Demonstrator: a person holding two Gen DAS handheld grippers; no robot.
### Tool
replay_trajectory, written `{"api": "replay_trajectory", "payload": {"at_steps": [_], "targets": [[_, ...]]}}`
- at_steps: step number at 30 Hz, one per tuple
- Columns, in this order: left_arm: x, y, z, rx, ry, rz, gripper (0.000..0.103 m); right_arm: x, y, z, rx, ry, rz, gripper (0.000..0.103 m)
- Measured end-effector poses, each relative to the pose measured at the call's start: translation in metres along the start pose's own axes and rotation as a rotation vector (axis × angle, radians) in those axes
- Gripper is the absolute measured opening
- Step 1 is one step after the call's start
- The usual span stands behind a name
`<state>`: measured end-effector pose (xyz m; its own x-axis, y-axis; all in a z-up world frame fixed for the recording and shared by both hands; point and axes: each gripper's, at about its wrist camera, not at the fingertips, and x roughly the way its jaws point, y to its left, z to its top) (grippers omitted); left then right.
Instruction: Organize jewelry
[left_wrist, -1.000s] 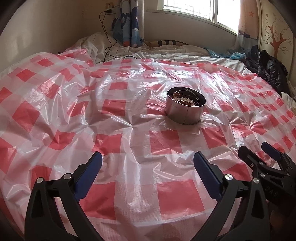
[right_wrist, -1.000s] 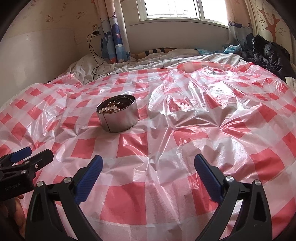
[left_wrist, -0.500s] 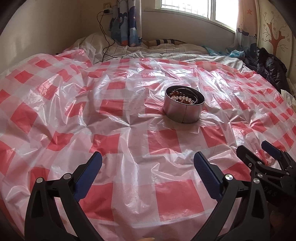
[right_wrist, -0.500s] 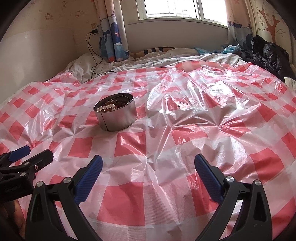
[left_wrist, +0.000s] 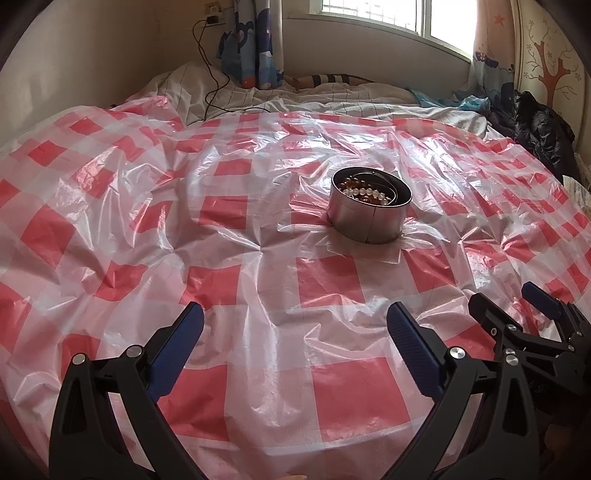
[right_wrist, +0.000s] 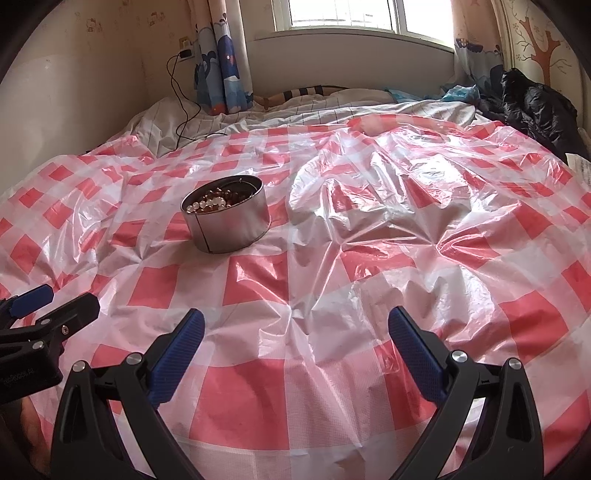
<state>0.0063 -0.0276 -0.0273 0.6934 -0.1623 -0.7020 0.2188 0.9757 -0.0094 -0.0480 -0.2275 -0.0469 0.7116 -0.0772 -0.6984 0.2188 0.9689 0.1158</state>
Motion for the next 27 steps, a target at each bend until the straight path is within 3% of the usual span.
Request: {"api": "replay_trajectory", "payload": {"at_steps": [4,27], "targets": [[0.0010,0.0022,0.0011,-0.013,0.008,0.015,0.095,0.0011,0.0031,0.0002,-0.013,0.002,-0.035,0.095],[-0.0050,-0.0063,0.0040,0.003,-0.009,-0.019,0.095,0.0065,0.0063,-0.0023,-0.030,0.024,-0.044,0.096]]}}
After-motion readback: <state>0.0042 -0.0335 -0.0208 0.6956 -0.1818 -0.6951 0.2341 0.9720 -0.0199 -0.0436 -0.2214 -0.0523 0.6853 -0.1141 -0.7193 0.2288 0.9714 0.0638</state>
